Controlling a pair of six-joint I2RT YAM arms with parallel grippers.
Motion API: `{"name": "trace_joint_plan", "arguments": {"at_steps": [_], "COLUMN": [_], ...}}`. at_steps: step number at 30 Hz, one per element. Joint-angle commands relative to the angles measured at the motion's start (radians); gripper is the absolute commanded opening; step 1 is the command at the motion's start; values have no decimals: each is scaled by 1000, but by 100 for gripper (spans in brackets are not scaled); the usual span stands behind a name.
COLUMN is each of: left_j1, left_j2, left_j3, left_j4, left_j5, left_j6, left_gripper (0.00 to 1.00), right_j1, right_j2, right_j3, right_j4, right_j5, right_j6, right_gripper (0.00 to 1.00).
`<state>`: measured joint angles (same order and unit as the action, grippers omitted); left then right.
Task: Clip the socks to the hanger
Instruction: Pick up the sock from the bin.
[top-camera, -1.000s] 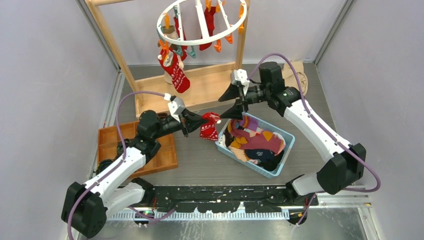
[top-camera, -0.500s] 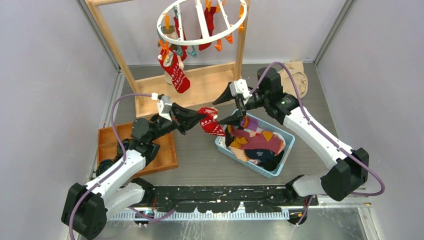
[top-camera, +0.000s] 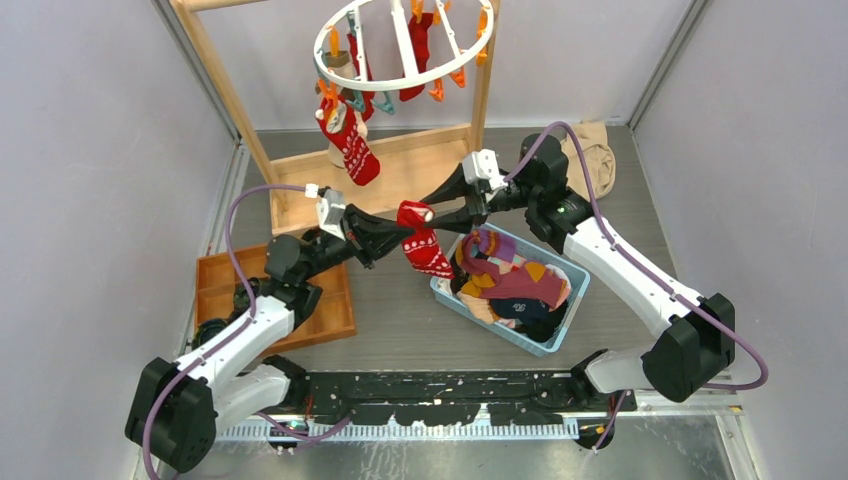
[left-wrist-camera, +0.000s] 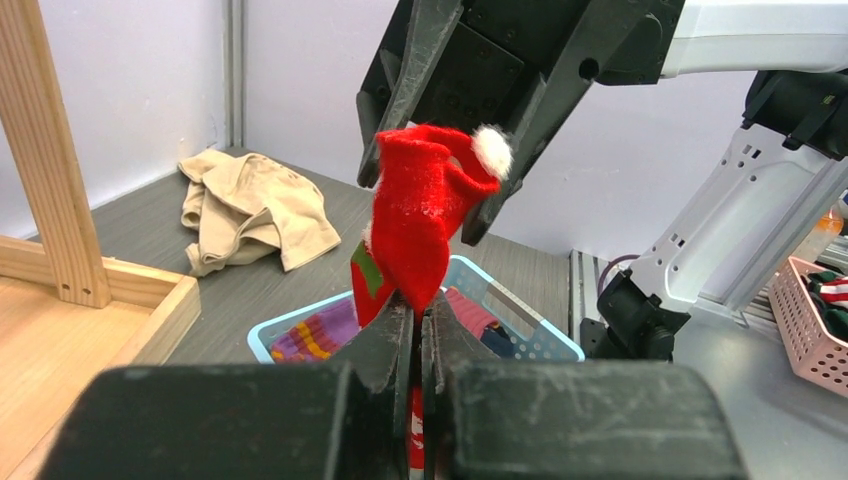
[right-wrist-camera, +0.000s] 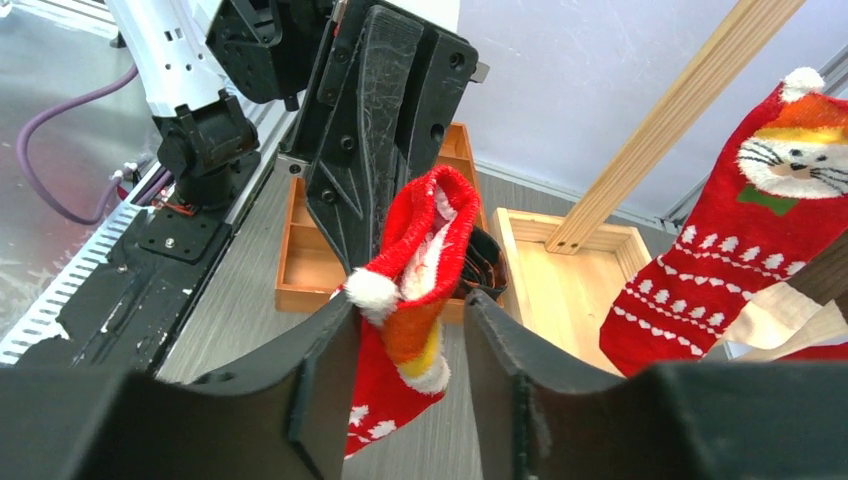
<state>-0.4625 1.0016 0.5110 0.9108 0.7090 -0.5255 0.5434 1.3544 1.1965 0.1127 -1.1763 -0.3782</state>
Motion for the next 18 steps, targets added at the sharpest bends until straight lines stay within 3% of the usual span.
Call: {"name": "trace_joint_plan", "arguments": {"at_steps": [1, 11, 15, 18], "left_j1": [7, 8, 14, 23], "left_j2": [1, -8, -41, -97], "left_j3": [17, 25, 28, 33], "left_j4": [72, 43, -17, -113], "left_j5": [19, 14, 25, 21], "left_j6": [-8, 8, 35, 70], "left_gripper": [0, 2, 5, 20], "right_j1": [6, 8, 9, 11], "right_j2": [-24, -32, -37, -41], "right_j3": [5, 5, 5, 3], "right_j4": [84, 79, 78, 76], "right_j5": [15, 5, 21, 43], "right_j6": [44, 58, 55, 48], "right_gripper": [44, 14, 6, 2]}}
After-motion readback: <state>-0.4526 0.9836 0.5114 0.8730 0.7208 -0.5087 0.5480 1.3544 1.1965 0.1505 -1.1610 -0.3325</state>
